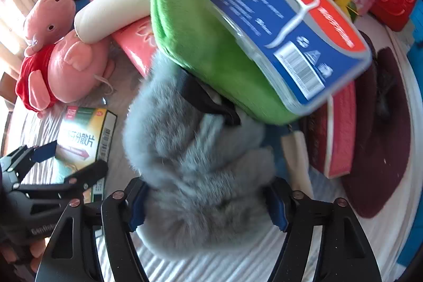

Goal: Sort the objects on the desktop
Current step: 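Grasp the Bulofen medicine box with left tool while right tool grasps the grey fluffy plush, then lift both held items and carry them over the blue crate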

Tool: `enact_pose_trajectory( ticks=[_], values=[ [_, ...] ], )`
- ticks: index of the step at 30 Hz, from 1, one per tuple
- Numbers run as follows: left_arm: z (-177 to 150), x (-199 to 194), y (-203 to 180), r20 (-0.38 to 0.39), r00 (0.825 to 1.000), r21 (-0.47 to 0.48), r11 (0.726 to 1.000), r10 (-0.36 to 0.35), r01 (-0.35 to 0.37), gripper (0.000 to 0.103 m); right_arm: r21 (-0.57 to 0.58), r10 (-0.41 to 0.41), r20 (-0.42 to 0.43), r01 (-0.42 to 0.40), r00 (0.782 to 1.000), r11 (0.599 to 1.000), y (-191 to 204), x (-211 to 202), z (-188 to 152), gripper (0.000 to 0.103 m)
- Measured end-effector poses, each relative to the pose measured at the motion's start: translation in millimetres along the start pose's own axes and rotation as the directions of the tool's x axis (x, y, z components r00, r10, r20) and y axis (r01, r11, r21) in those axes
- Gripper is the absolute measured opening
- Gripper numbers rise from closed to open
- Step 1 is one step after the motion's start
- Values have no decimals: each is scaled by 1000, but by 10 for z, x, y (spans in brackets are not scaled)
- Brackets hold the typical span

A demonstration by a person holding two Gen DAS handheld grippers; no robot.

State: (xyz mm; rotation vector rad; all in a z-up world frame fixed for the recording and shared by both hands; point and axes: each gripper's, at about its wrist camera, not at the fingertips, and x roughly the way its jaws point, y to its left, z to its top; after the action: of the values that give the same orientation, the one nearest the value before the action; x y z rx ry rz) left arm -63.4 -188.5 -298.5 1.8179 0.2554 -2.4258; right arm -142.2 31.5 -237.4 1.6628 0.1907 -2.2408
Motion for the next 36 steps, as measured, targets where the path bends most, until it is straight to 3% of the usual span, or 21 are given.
enact_pose_trajectory(
  ticks=[2, 5, 10, 16, 18, 19, 22, 30, 36],
  values=[
    [-46, -23, -8, 12, 1000, 1, 1000, 10, -10, 87, -2, 10, 4, -10, 1000, 1000, -1, 8, 40, 71],
    [-131, -160, -18, 59, 998, 3, 1000, 13, -13, 87, 11, 24, 11, -25, 1000, 1000, -27, -33, 38, 60],
    [-278, -547, -106, 166, 986, 27, 999, 29, -34, 87, -15, 30, 61, -29, 998, 999, 15, -282, -114, 58],
    [-457, -1119, -300, 327, 944, 66, 996, 41, -66, 87, -35, 50, 190, -44, 980, 998, -10, -900, -179, 58],
    [-324, -1290, -241, 372, 927, 73, 995, 42, -74, 87, -32, 49, 255, -42, 966, 999, -91, -1183, -193, 58],
    [-22, -1374, -152, 386, 922, 73, 995, 39, -73, 87, -29, 47, 285, -41, 957, 999, -195, -1339, -203, 58],
    [242, -1619, -340, 444, 896, 87, 994, 21, -67, 87, -22, 38, 379, -32, 925, 999, -106, -1744, -332, 58],
    [392, -2261, -887, 581, 811, 163, 986, -66, -37, 87, 35, -63, 574, 53, 816, 998, -268, -2628, -540, 58],
    [287, -2624, -1506, 635, 756, 261, 965, -160, -15, 87, 119, -176, 699, 130, 693, 984, -603, -3230, -874, 59]
  ],
)
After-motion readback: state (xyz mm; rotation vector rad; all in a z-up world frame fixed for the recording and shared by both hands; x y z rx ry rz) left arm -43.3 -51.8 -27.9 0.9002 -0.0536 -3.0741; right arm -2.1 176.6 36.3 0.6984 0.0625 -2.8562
